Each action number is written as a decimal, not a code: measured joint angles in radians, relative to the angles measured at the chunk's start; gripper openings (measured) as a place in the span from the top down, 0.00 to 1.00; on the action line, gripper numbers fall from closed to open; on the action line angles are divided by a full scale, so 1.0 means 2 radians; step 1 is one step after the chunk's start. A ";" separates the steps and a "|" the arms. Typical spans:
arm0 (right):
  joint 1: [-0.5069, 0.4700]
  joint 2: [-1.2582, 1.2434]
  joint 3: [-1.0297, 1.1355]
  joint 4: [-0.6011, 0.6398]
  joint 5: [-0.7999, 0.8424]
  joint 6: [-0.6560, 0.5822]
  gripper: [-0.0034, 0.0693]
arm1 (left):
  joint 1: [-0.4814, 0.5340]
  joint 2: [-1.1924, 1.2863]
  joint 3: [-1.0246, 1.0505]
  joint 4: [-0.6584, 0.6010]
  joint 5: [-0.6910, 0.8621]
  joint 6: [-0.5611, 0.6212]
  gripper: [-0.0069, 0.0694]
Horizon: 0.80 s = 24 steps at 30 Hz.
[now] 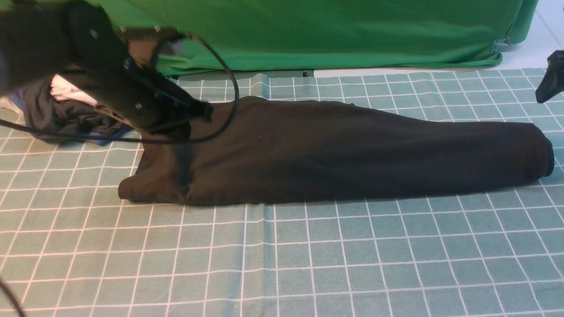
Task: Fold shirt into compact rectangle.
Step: 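Pull the folded dark garment lengthwise by its ends to straighten it flat on the table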
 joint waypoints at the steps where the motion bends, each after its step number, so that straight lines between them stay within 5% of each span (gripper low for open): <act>1: 0.001 0.004 0.003 0.000 0.002 0.002 0.07 | 0.000 -0.016 0.000 -0.002 0.001 0.000 0.90; 11: 0.013 0.087 0.012 -0.005 0.015 0.004 0.08 | 0.000 -0.178 0.049 -0.004 -0.005 0.000 0.90; 16: 0.033 0.100 0.012 -0.009 0.007 0.004 0.17 | 0.000 -0.220 0.084 -0.004 -0.009 -0.001 0.90; 19: 0.044 0.108 0.012 -0.012 0.004 0.001 0.36 | 0.000 -0.243 0.111 -0.004 -0.012 -0.002 0.90; 22: 0.045 0.109 0.012 -0.014 0.003 -0.024 0.70 | 0.000 -0.257 0.126 -0.004 -0.012 -0.002 0.90; 24: 0.045 0.109 0.012 -0.016 0.003 -0.032 0.84 | 0.000 -0.261 0.129 -0.002 -0.012 -0.002 0.90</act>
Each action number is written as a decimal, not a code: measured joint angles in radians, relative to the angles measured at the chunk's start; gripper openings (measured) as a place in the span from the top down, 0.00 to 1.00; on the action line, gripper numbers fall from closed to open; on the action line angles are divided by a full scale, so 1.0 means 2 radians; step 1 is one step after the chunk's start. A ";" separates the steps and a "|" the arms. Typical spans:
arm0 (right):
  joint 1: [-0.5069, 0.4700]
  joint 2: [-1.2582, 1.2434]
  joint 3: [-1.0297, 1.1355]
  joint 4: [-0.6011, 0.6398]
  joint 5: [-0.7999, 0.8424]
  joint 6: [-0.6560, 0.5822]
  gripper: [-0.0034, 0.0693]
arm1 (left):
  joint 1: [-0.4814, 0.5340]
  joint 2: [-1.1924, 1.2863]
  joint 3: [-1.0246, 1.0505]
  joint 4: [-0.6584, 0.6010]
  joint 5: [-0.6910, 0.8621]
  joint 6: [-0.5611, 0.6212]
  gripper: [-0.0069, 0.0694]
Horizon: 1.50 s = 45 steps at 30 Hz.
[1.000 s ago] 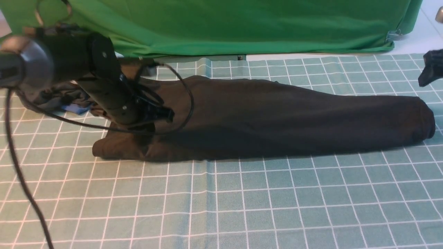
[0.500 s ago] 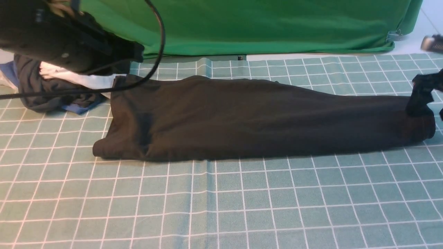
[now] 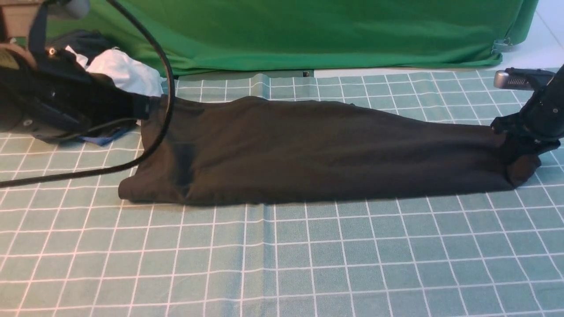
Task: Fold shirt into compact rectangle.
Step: 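Pull the folded dark garment lengthwise by its ends to straighten it flat on the table, then fold the right end of the dark garment over onto its left end with the right gripper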
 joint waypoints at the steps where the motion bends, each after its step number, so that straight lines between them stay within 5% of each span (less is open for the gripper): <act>1: -0.001 -0.002 0.000 -0.005 0.001 -0.002 0.88 | 0.000 -0.004 0.001 0.000 0.000 0.000 0.90; 13: -0.062 -0.080 0.000 -0.117 0.026 0.036 0.90 | 0.000 -0.033 0.001 0.006 0.003 0.000 0.90; 20: -0.036 -0.150 0.000 -0.119 0.030 0.048 0.90 | 0.000 -0.035 0.001 0.007 0.004 -0.001 0.90; 37: 0.275 -0.169 -0.011 -0.039 -0.038 0.170 0.90 | 0.000 -0.035 0.001 0.006 0.004 -0.001 0.89; 45: 0.353 -0.091 -0.033 0.034 -0.117 0.200 0.90 | 0.000 -0.035 0.002 0.006 0.004 -0.001 0.89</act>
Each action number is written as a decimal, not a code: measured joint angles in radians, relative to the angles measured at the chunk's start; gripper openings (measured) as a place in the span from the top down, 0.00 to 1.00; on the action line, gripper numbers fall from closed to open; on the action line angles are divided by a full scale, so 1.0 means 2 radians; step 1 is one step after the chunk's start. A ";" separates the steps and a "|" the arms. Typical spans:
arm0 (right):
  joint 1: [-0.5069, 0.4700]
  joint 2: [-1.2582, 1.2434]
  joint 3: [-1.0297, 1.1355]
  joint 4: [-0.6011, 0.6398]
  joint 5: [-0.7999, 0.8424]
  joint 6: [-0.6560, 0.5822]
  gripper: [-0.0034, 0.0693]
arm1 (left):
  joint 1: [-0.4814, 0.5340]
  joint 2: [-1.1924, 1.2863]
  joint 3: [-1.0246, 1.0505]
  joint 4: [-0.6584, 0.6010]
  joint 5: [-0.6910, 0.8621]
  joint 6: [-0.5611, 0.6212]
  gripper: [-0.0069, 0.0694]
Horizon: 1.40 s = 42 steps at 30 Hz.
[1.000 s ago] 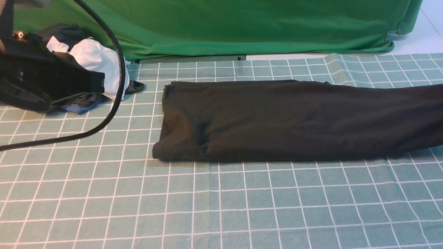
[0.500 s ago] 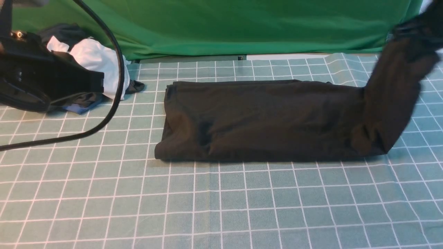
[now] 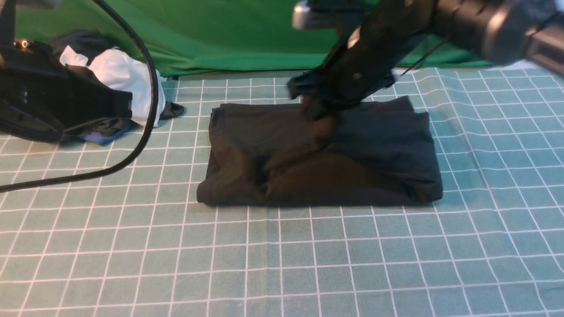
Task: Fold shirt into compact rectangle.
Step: 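Fold the right end of the dark garment over onto its left end with the right gripper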
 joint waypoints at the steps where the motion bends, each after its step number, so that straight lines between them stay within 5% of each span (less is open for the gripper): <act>1: 0.006 0.012 -0.005 0.015 -0.008 0.002 0.90 | 0.000 0.000 0.001 0.000 0.000 0.000 0.89; 14: 0.044 0.091 -0.045 0.100 -0.066 0.006 0.80 | 0.000 0.000 0.059 -0.004 -0.033 0.000 0.89; 23: 0.056 0.093 -0.072 0.124 -0.054 -0.018 0.29 | 0.000 0.000 0.070 -0.010 -0.050 0.000 0.89; 27: 0.046 0.093 -0.131 0.126 0.010 -0.057 0.23 | 0.000 0.000 0.070 -0.013 -0.052 0.000 0.89; 30: 0.033 0.093 -0.174 0.114 0.059 -0.082 0.29 | 0.000 0.000 0.070 -0.014 -0.052 -0.005 0.89; 33: 0.012 0.094 -0.233 0.051 0.127 -0.098 0.51 | 0.000 0.002 0.070 -0.018 -0.048 -0.017 0.89; 34: -0.002 0.092 -0.252 0.012 0.154 -0.101 0.69 | 0.000 0.008 0.070 -0.025 -0.044 -0.019 0.89; 36: -0.020 0.085 -0.261 -0.025 0.170 -0.101 0.85 | 0.000 0.026 0.069 -0.047 -0.042 -0.014 0.89; 42: -0.070 0.026 -0.209 -0.055 0.179 -0.119 0.95 | -0.016 0.101 0.044 -0.106 -0.038 0.034 0.89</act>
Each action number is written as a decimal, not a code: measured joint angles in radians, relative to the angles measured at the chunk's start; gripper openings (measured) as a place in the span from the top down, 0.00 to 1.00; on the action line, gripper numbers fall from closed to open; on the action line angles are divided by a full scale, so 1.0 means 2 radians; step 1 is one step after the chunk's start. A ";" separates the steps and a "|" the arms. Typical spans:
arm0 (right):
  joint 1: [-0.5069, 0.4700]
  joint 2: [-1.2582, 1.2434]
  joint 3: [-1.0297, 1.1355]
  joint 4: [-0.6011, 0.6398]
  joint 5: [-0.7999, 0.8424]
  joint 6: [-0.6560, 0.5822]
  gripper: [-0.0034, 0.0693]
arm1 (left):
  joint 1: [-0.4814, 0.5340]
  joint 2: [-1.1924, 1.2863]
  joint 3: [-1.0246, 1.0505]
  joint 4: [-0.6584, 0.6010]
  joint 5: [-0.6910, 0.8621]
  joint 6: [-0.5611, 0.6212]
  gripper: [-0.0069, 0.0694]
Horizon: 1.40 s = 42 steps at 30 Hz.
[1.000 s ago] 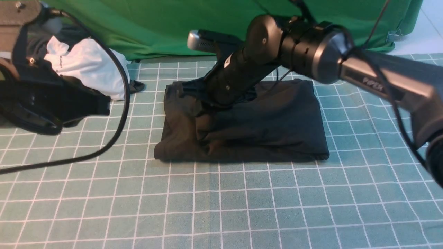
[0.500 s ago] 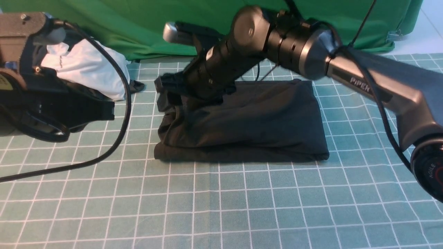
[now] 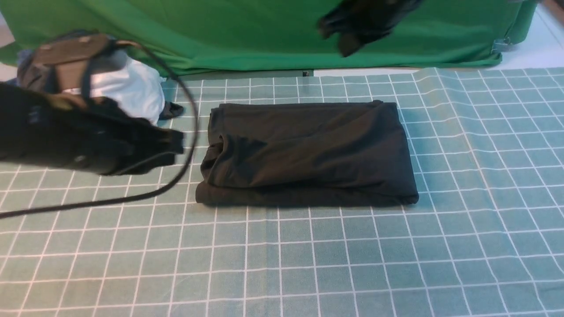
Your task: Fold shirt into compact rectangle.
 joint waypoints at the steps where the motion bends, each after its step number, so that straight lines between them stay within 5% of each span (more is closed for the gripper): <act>1: -0.012 -0.021 0.037 0.000 0.001 -0.008 0.95 | -0.016 0.027 -0.018 -0.003 0.000 0.006 0.89; 7: -0.036 -0.075 0.165 -0.001 0.007 -0.023 0.96 | -0.067 0.150 -0.119 0.002 0.000 -0.008 0.89; 18: -0.036 -0.076 0.324 0.011 -0.104 -0.031 0.96 | -0.045 0.321 -0.204 0.044 -0.003 -0.043 0.89; 28: -0.036 -0.020 0.364 0.015 -0.122 -0.031 0.96 | 0.006 0.338 -0.204 0.079 0.006 -0.069 0.89; 42: -0.039 -0.067 0.364 0.008 -0.095 -0.021 0.96 | 0.010 0.281 -0.203 0.098 0.015 -0.059 0.89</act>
